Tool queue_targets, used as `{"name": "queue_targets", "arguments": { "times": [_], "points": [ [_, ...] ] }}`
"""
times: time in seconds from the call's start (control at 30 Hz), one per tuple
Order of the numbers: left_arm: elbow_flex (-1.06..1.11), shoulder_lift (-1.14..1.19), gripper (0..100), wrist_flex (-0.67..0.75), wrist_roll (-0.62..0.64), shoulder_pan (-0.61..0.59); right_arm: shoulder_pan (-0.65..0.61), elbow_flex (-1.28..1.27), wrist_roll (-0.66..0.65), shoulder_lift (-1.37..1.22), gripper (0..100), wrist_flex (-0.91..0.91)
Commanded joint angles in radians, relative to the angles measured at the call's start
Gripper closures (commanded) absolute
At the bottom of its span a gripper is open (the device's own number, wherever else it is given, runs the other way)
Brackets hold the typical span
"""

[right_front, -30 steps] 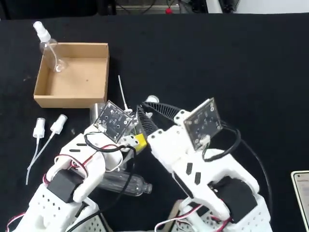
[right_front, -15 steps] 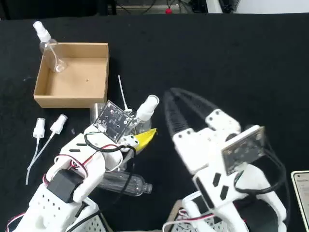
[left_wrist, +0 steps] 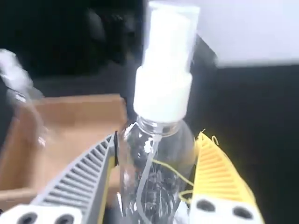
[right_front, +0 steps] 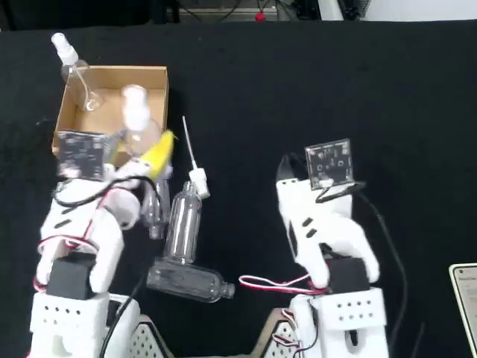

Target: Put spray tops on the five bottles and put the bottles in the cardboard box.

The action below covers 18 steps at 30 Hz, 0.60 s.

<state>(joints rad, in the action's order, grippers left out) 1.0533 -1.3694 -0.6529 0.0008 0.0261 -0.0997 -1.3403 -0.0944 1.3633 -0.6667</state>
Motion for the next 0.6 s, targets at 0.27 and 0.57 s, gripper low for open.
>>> {"name": "queue_targets", "arguments": {
  "times": [0.27,0.57],
  "points": [
    [-0.237,0.342,79,0.308,0.008,-0.140,-0.023,-0.162,0.037,0.013,98.4,0.147],
    [-0.389,0.813,79,0.623,0.006,-0.140,-0.023,-0.185,0.034,0.013,98.4,0.149]
  ]
}}
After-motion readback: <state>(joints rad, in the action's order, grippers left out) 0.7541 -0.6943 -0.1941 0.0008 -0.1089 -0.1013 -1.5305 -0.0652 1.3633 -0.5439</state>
